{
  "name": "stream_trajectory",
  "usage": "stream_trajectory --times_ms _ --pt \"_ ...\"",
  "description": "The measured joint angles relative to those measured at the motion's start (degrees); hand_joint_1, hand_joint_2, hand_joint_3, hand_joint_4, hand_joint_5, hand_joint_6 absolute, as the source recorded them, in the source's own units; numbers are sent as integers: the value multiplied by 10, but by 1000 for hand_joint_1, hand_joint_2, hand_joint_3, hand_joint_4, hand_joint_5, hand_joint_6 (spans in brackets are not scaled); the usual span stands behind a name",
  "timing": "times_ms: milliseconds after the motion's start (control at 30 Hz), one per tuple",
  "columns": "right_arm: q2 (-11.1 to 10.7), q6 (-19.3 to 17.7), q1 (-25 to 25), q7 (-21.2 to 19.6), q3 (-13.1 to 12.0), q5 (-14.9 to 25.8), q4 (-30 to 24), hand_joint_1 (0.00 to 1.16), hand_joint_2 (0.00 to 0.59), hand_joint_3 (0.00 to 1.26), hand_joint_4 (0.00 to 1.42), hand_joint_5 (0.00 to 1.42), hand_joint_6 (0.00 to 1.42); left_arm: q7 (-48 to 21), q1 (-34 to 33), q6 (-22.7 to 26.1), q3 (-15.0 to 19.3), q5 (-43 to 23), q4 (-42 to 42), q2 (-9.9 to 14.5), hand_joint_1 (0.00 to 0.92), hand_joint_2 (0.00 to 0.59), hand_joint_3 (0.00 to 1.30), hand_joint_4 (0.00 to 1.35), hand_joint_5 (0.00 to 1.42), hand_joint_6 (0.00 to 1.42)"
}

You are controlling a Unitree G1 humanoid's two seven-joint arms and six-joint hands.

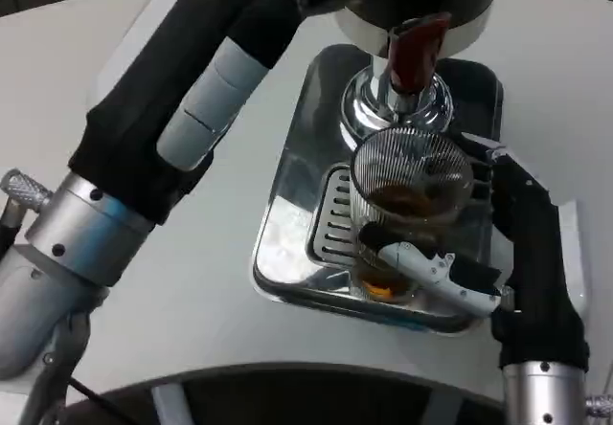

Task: Grasp the cup under the faucet to collect the drink, then remove the cup.

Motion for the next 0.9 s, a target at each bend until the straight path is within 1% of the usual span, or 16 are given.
stream_trajectory --times_ms 133,333,367,467,633,733,800,900 --pt "1 2 19 15 0 11 -36 975 177 645 738 814 689 2 5 -8 4 5 0 2 0 72 363 187 235 160" --pt "-4 6 44 40 -3 20 -67 974 179 646 738 818 689 2 5 -23 21 10 0 16 0 72 364 188 235 160" --pt "-7 7 55 48 -5 22 -80 973 180 646 738 819 689 2 5 -24 25 10 0 21 0 72 364 188 235 160" --pt "-10 8 71 58 -7 26 -97 972 183 646 738 821 689 2 6 -25 27 10 0 23 0 72 364 188 235 160" --pt "-15 11 118 83 -8 38 -149 970 185 647 745 829 689 1 9 -33 32 10 -3 31 0 72 364 188 235 160" --pt "-20 15 150 106 -8 54 -188 970 186 647 747 832 693 -5 23 -48 44 12 -4 45 0 70 363 188 235 160" --pt "-28 21 168 126 -7 65 -220 970 185 647 755 833 707 -15 32 -66 53 13 -3 56 0 69 355 179 228 160" --pt "-35 30 183 148 -6 79 -251 970 181 648 759 833 709 -31 47 -90 65 13 -1 69 0 66 353 176 225 158"
